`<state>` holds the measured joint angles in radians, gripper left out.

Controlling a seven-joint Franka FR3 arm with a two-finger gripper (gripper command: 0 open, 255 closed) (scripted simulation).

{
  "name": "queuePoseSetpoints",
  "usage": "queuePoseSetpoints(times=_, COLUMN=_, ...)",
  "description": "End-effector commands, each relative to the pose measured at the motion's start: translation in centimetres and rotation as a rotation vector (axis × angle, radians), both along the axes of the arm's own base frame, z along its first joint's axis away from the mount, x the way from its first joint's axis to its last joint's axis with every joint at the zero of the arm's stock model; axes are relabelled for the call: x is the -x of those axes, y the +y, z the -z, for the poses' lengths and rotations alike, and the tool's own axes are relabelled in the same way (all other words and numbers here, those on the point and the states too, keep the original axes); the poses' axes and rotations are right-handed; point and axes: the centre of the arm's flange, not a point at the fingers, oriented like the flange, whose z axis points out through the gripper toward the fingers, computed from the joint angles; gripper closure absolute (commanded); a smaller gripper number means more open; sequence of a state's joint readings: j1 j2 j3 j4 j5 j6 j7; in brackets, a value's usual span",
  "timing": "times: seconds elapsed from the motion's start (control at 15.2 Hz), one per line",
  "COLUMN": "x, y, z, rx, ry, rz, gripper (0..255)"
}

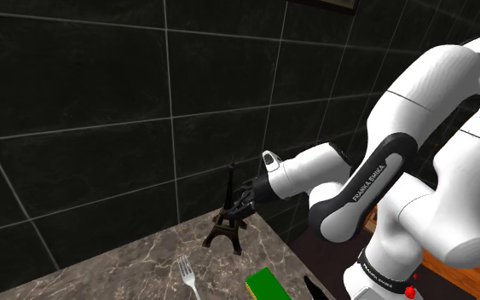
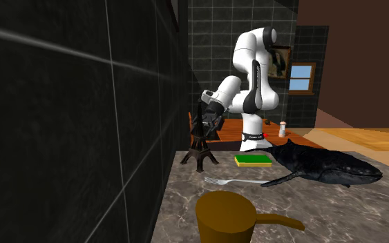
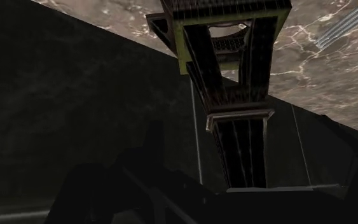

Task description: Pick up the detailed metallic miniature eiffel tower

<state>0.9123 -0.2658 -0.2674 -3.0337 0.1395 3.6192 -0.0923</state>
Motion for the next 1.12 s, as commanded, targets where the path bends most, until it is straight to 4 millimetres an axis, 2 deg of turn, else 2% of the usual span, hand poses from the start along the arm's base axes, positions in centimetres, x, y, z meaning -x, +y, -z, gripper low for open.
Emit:
queuePoseSetpoints(times=0.0, x=0.0, y=0.1, z=1.4, rx=0.000, ry=-0.002, rz=-0.001, gripper=0)
queuePoseSetpoints(times=0.13, x=0.0, y=0.1, z=1.4, rx=0.000, ry=-0.002, rz=-0.001, gripper=0)
queuePoseSetpoints(times=0.2, x=0.0, y=0.1, z=1.4, rx=0.000, ry=-0.002, rz=-0.001, gripper=255)
queuePoseSetpoints(times=0.79, x=0.0, y=0.1, z=1.4, rx=0.000, ry=-0.002, rz=-0.001, gripper=255)
queuePoseSetpoints(times=1.06, x=0.0, y=0.1, z=-0.7, rx=0.000, ry=-0.002, rz=-0.001, gripper=255)
